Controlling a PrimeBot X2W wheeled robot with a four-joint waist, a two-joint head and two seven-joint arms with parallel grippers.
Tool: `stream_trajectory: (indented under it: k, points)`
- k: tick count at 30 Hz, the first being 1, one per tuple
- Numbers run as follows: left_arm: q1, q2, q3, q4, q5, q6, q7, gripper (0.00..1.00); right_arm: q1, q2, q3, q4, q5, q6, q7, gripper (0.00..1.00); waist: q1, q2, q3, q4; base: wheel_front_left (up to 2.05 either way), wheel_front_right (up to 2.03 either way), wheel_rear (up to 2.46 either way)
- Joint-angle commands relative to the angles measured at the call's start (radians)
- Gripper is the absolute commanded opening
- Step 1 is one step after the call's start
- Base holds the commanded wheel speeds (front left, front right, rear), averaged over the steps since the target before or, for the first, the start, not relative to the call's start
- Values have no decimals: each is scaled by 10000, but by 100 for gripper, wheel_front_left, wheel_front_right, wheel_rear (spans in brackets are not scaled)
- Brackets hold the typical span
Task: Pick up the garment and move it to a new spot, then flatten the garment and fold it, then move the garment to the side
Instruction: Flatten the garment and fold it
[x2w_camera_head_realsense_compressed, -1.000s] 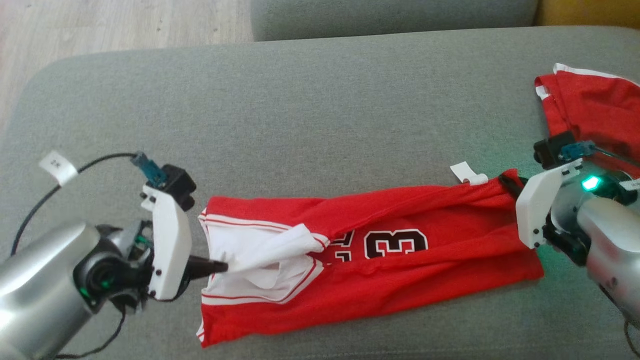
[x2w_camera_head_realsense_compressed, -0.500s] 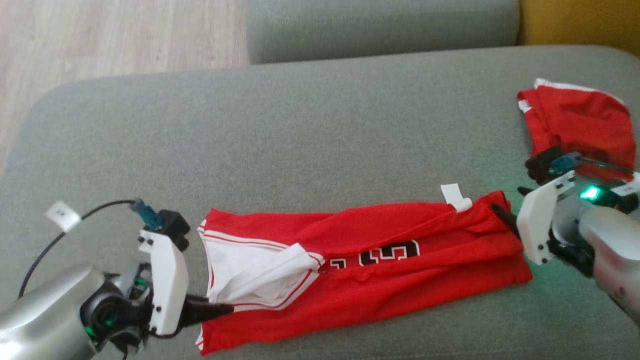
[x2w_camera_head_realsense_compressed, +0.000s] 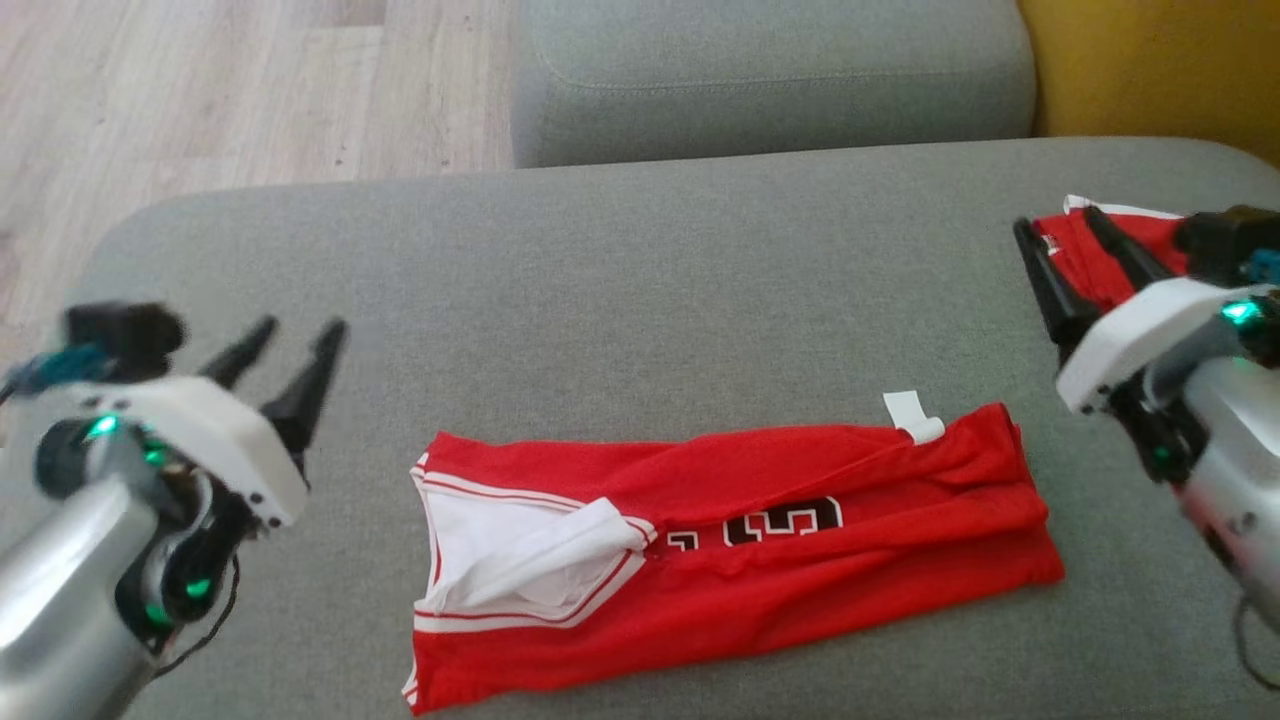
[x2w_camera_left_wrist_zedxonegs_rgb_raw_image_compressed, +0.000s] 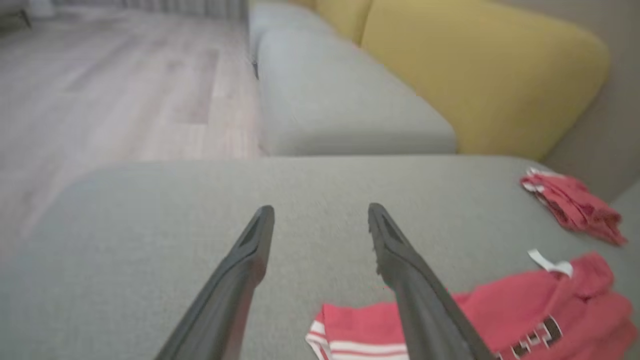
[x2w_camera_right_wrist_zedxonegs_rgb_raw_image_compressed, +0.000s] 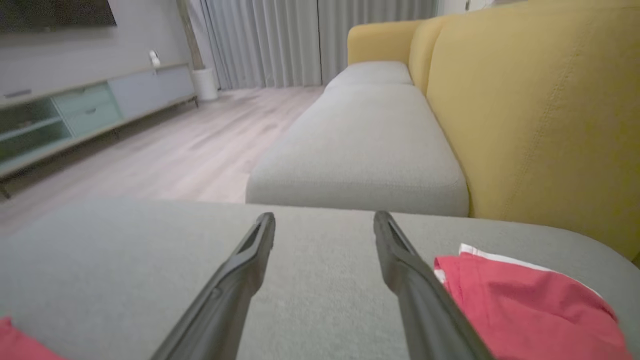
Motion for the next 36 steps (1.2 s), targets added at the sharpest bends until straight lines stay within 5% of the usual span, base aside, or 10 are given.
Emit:
stream_trajectory:
  k: [1,8,12,21,29,36]
  points:
    - [-7,232,1002,-338,281,649,-1222,100,47,245,-838,-197,-368,-7,-190,100,0,0,-65,-31,0,0,0]
    - [1542,-201,2325,-997,696,2173,-2696,100,1777,923,-4387,-1518,-2592,-7,-201,100,0,0,-174,-108,0,0,0]
    - [2853,-1190,3957,-1851,1924,2620,-2731,100,3520,1437,-6359,-2459,-4017,-7,-202,100,0,0,-169,-89,0,0,0]
    - [4841,-3516,6059,-2267,4009,1596,-2736,100,5434,2233,-8101,-3496,-5779,-7,-122,100,0,0,-3,-164,0,0,0]
    - [4890,-4230,6546,-1767,4863,741,-2736,100,5697,2482,-8608,-3890,-6314,-7,1082,100,0,0,46,-162,0,0,0]
    - [4801,-4605,6633,-1330,5167,354,-2737,100,5271,2773,-8930,-2904,-6492,-7,3190,100,0,0,241,-82,0,0,0]
